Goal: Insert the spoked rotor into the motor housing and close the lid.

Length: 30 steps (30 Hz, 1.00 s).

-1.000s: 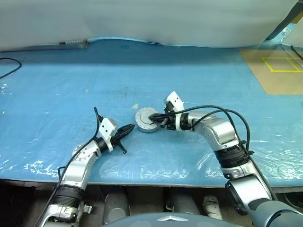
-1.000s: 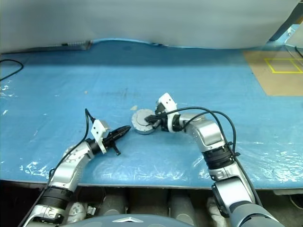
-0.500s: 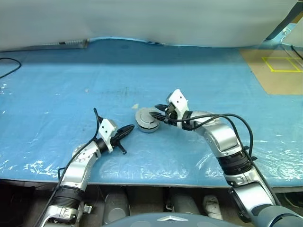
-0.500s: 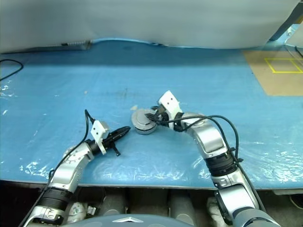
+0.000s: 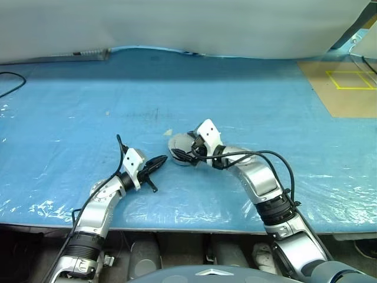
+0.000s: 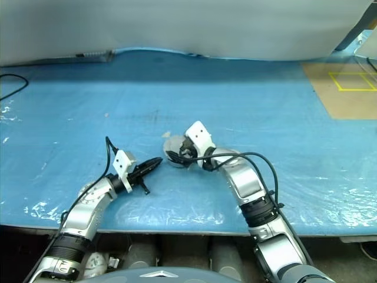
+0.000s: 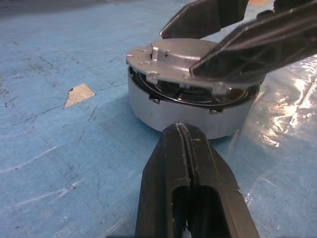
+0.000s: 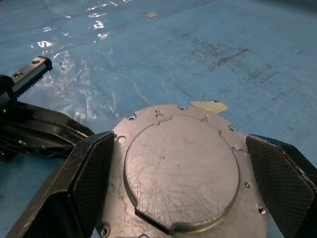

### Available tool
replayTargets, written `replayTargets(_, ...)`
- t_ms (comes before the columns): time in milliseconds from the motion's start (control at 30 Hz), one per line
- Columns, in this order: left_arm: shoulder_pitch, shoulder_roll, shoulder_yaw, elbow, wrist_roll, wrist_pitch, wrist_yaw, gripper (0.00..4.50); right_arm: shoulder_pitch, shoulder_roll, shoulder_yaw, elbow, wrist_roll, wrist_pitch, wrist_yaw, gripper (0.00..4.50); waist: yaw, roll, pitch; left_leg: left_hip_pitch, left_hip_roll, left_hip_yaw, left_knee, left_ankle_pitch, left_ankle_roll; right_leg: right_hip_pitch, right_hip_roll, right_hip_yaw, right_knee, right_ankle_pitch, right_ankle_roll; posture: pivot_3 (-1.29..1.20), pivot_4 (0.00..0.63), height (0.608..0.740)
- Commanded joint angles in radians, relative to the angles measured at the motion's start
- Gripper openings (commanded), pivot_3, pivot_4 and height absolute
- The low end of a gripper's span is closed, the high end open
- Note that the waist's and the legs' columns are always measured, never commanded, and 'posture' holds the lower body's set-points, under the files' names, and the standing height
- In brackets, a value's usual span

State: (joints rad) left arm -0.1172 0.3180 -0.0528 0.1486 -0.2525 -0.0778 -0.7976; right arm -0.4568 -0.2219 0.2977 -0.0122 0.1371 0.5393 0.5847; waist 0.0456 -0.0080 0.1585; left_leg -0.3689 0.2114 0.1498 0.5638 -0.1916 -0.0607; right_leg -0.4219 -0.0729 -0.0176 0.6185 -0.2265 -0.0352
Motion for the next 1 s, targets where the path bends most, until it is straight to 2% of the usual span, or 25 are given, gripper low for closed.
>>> replayTargets(33,-0.009,0.006,0.007,-0.026,-0.005,-0.011,0.000,0.00,0.007,0.001,0.015,0.012,-0.020,-0.042,0.007,4.46,0.000,0.000,0.000,0.000,0.000,0.000,0.000,0.000,0.000,0.000,0.000,0.000,0.000,0.000,0.000,0.00,0.150,0.740)
replayTargets(133,-0.008,0.006,0.008,-0.025,-0.005,-0.012,-0.001,0.00,0.010,0.001,0.020,0.028,-0.032,-0.058,0.007,4.46,0.000,0.000,0.000,0.000,0.000,0.000,0.000,0.000,0.000,0.000,0.000,0.000,0.000,0.000,0.000,0.00,0.150,0.740)
replayTargets(233,-0.007,0.007,0.009,-0.025,-0.006,-0.012,-0.001,0.00,0.007,-0.003,0.026,0.039,-0.049,-0.081,0.005,3.85,0.000,0.000,0.000,0.001,0.000,0.000,0.000,0.000,0.000,0.000,0.000,0.000,0.000,0.000,0.000,0.00,0.150,0.740)
replayTargets(333,-0.009,0.008,0.010,-0.023,-0.005,-0.012,-0.001,0.00,0.004,-0.006,0.029,0.044,-0.058,-0.103,0.006,2.96,-0.001,0.000,0.000,0.001,0.000,0.000,0.000,0.000,0.000,0.000,0.000,0.000,0.000,0.000,0.000,0.00,0.150,0.740)
replayTargets(467,-0.012,0.009,0.010,-0.022,-0.005,-0.011,-0.001,0.00,0.001,-0.020,0.036,0.029,-0.075,-0.114,0.013,2.96,-0.001,0.000,0.000,0.001,0.000,0.000,0.000,0.000,0.000,0.000,0.000,0.000,0.001,0.000,0.000,0.00,0.150,0.740)
replayTargets(733,-0.017,0.009,0.007,-0.021,-0.005,-0.008,-0.003,0.00,-0.014,-0.052,0.055,-0.036,-0.088,-0.022,0.039,2.96,0.000,0.000,0.000,0.000,0.000,0.000,0.000,0.000,0.000,0.000,0.000,0.000,0.000,0.000,0.000,0.00,0.150,0.740)
replayTargets(1000,-0.018,0.011,0.007,-0.019,-0.004,-0.010,-0.006,0.00,-0.022,-0.032,0.056,0.004,-0.118,-0.023,-0.011,2.96,-0.001,0.000,0.000,0.001,0.000,0.000,0.000,0.000,0.000,0.000,0.000,0.000,0.001,0.000,0.000,0.00,0.150,0.740)
